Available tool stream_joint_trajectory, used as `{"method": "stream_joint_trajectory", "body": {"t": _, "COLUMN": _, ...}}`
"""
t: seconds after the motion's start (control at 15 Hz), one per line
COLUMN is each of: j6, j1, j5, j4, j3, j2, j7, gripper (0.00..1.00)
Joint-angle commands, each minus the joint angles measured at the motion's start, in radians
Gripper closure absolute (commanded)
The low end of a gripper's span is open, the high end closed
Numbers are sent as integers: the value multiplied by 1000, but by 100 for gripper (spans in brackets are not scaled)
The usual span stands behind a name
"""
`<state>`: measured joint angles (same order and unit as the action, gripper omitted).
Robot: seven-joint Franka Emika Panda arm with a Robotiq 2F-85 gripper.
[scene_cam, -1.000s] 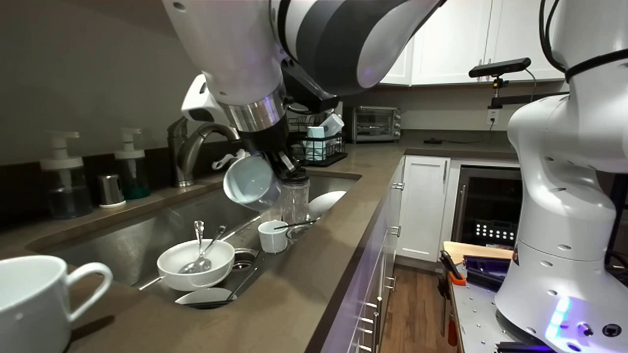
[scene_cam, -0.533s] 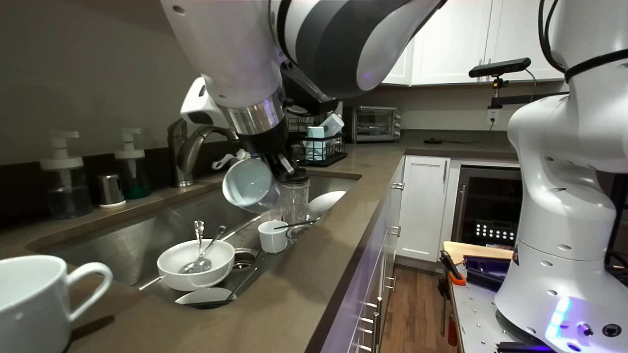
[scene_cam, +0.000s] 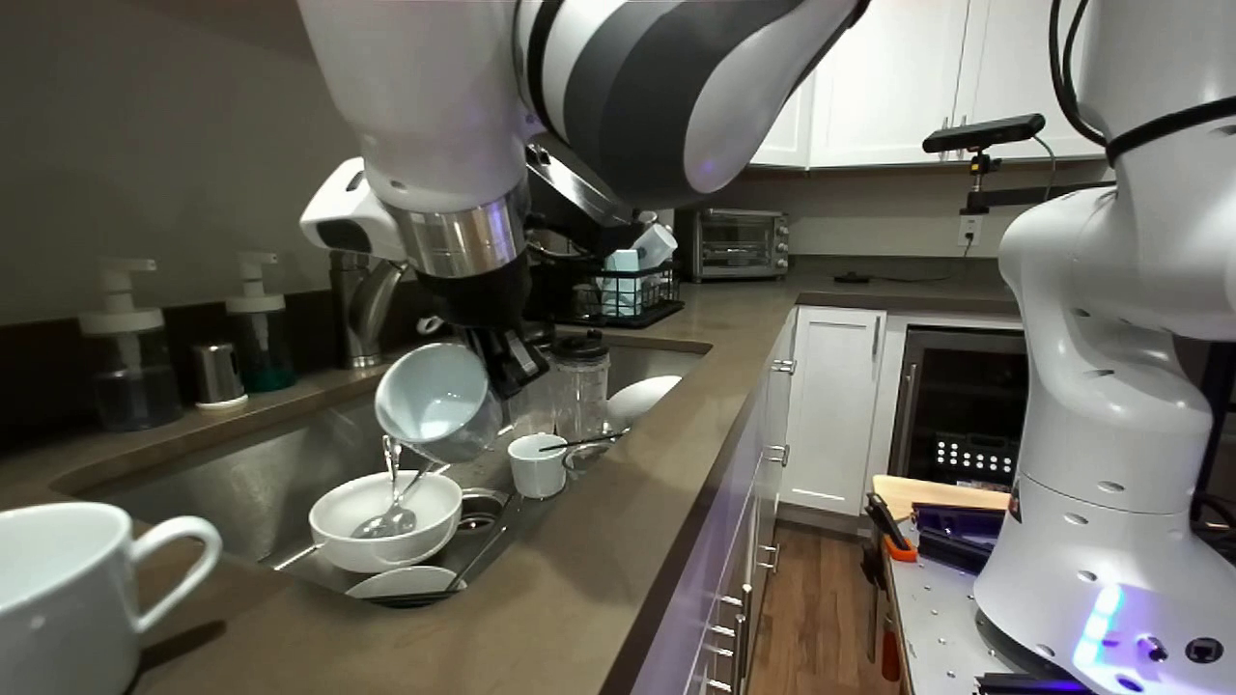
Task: Pour the water in the white cup on the right into the sink then place it on the left
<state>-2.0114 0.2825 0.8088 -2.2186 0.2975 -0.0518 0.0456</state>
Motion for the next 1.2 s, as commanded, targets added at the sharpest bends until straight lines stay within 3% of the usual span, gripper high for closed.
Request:
{"method": "stream_joint_trajectory", "body": {"t": 0.0, "j6": -24, "j1": 3, "j5": -92, "j4": 57, "j3": 2, "j2": -16, "j7": 97, "gripper": 96}}
{"method": "stream_joint_trajectory", "body": {"t": 0.47, "j6": -16, "j1": 27, "j5": -169, "j4": 143, "j3": 20, "j2": -12, "j7": 197, "gripper": 96}}
{"method": "stream_joint_trajectory", "body": {"t": 1.13, "j6": -143, "j1": 48, "j5": -168, "j4": 238, "j3": 33, "j2": -90, "j7": 276, "gripper": 96}}
